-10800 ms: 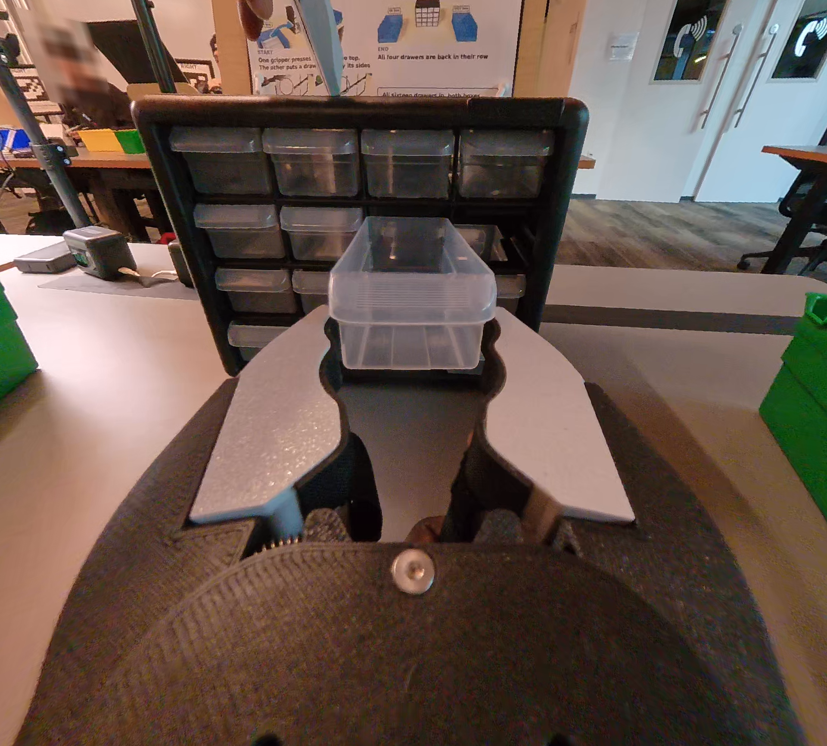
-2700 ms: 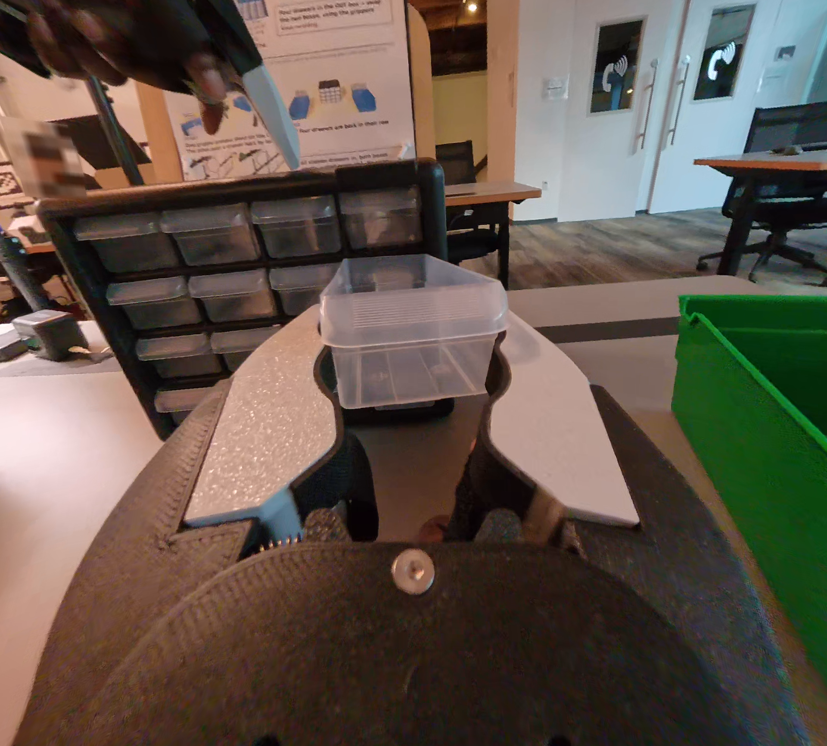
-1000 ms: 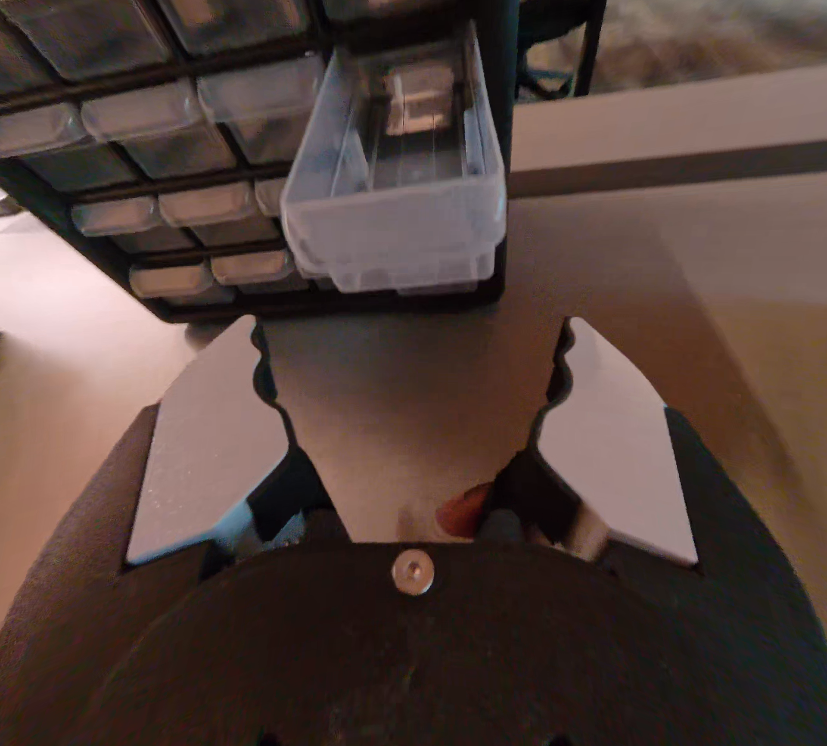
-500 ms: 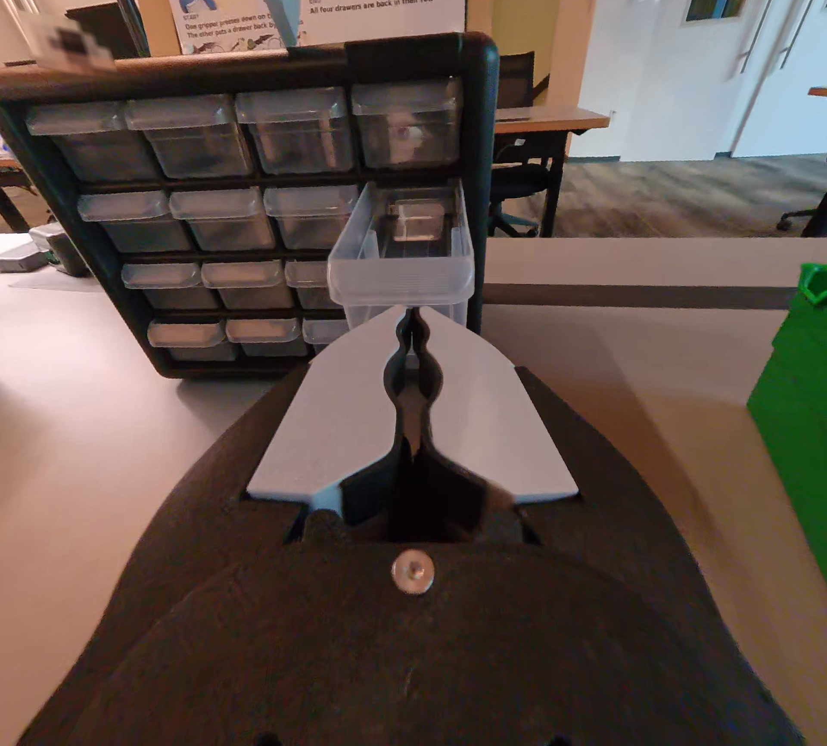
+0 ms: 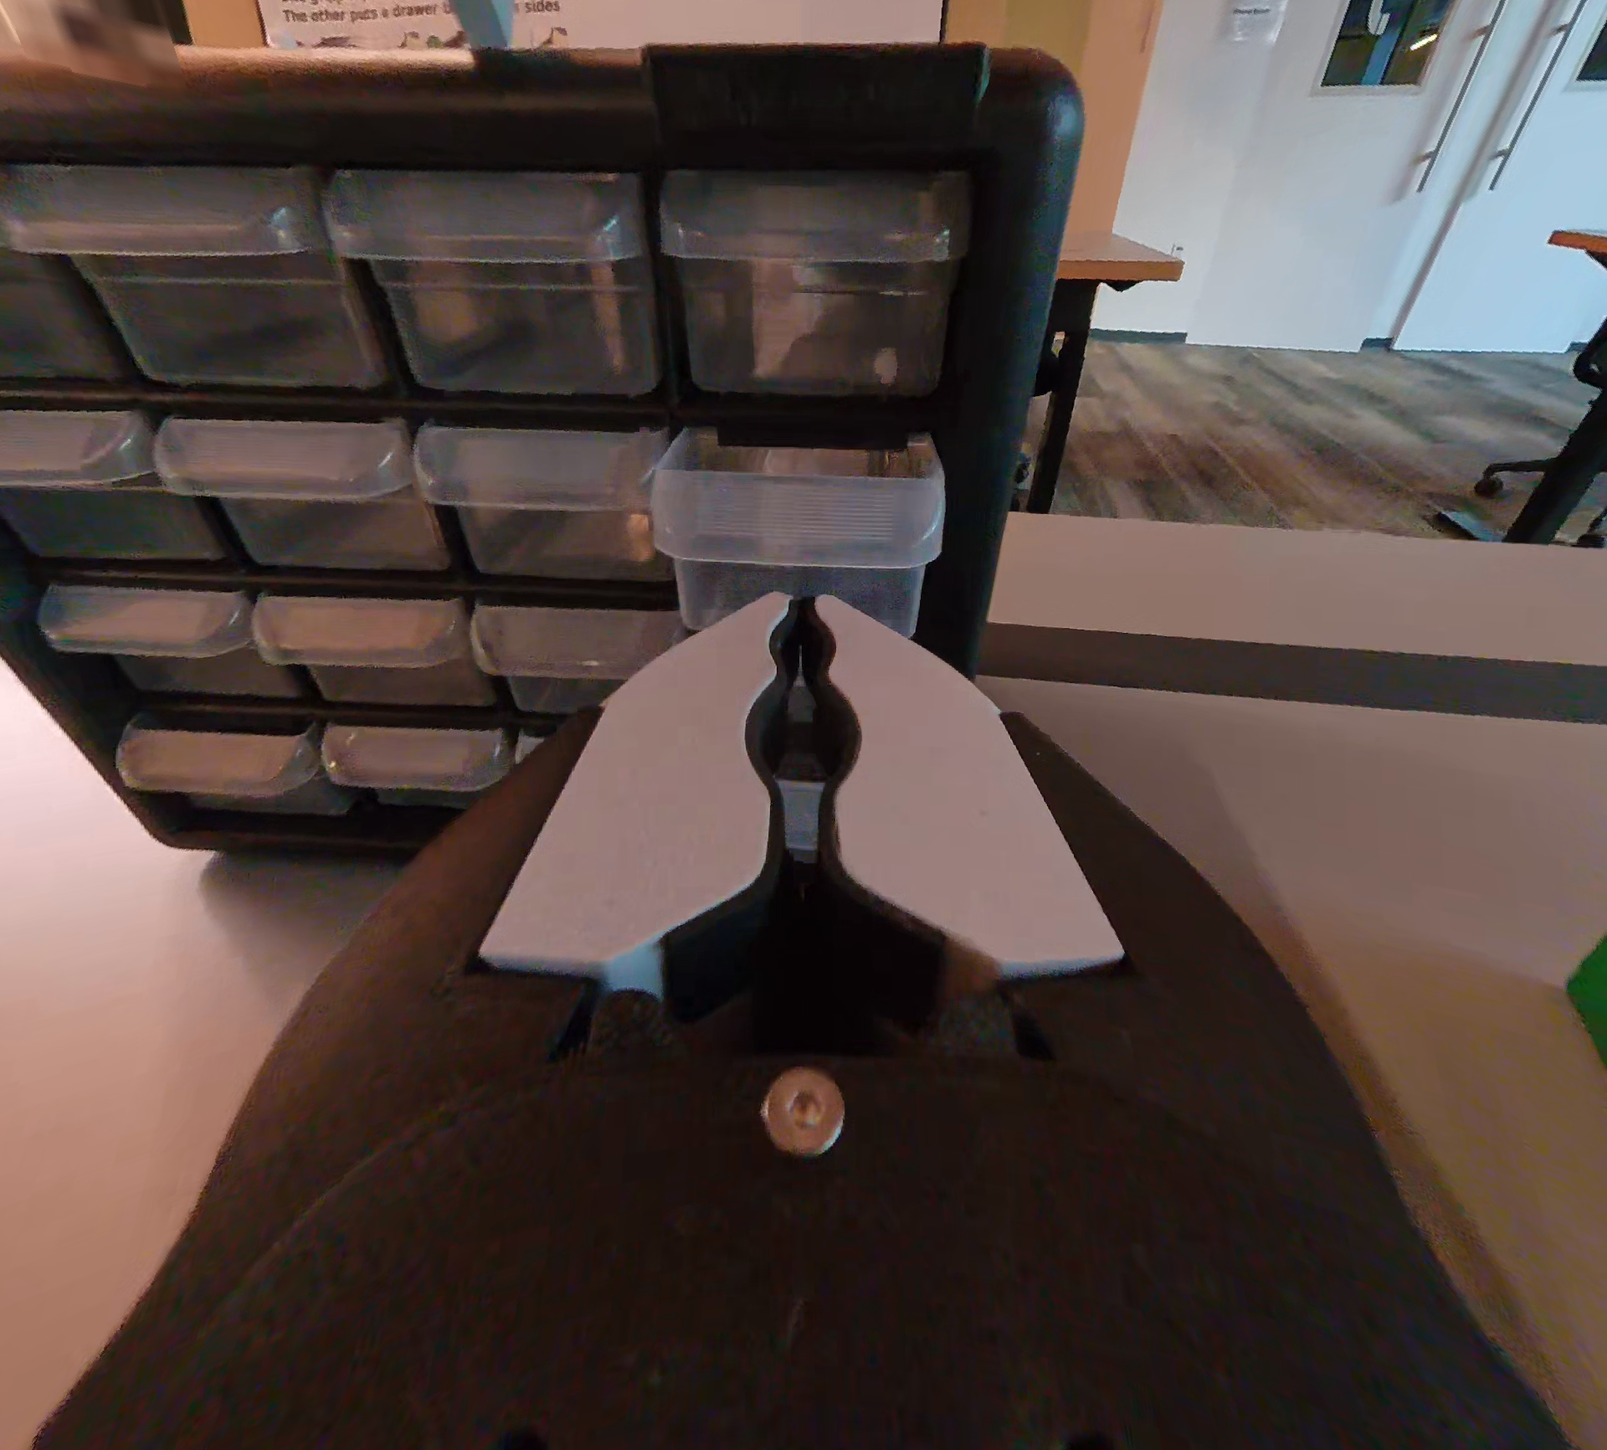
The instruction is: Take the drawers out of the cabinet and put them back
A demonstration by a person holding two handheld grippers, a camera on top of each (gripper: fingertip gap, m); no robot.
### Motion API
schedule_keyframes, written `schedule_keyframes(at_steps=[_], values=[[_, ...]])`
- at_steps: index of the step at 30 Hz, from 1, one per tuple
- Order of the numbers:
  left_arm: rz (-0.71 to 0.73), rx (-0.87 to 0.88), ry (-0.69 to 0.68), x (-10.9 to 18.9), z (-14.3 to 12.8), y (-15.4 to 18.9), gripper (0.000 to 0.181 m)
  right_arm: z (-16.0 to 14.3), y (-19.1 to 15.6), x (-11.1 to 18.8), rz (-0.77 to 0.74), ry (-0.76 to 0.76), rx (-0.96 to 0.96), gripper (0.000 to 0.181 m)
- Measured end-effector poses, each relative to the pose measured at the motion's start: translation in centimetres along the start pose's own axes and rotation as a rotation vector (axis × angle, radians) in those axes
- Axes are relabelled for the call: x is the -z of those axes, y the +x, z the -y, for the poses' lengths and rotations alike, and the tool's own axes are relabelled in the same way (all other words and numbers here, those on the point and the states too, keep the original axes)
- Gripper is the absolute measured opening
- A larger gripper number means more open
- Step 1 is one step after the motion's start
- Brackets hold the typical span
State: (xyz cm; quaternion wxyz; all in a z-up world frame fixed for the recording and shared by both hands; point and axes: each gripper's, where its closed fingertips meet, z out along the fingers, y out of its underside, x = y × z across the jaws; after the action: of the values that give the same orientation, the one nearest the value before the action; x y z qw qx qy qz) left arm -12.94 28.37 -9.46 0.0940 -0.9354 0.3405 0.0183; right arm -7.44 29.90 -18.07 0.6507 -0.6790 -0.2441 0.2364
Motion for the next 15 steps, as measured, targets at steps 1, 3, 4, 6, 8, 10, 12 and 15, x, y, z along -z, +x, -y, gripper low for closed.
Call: schedule_keyframes(at_steps=[1,3,4,6,8,10,12,15], values=[[-0.001,-0.002,-0.003,0.0,0.0,0.0,0.0,0.1,0.0,-0.4,0.0,0.003,-0.007,0.0],[-0.002,-0.004,-0.008,0.0,0.0,0.0,0.0,0.2,0.1,-1.3,-0.001,0.004,-0.006,0.0],[-0.002,-0.004,-0.01,0.0,0.0,0.0,0.0,0.1,0.1,-1.7,-0.004,0.001,0.002,0.0],[0.001,-0.005,-0.012,0.0,0.0,0.0,0.0,0.2,0.1,-2.4,-0.009,0.001,0.024,0.0],[0.011,-0.007,-0.013,0.0,0.0,-0.1,0.0,0.4,0.1,-2.6,-0.011,0.013,0.023,0.0],[0.015,-0.008,-0.018,0.0,0.0,-0.1,0.0,0.2,-0.1,-2.6,0.001,0.001,0.018,0.0],[0.02,-0.008,-0.02,0.0,0.0,-0.1,0.0,0.1,-0.1,-2.4,0.006,-0.013,0.023,0.0],[0.024,-0.008,-0.018,0.0,0.0,-0.1,0.0,0.9,-0.2,-1.2,0.04,-0.01,0.01,0.002]])
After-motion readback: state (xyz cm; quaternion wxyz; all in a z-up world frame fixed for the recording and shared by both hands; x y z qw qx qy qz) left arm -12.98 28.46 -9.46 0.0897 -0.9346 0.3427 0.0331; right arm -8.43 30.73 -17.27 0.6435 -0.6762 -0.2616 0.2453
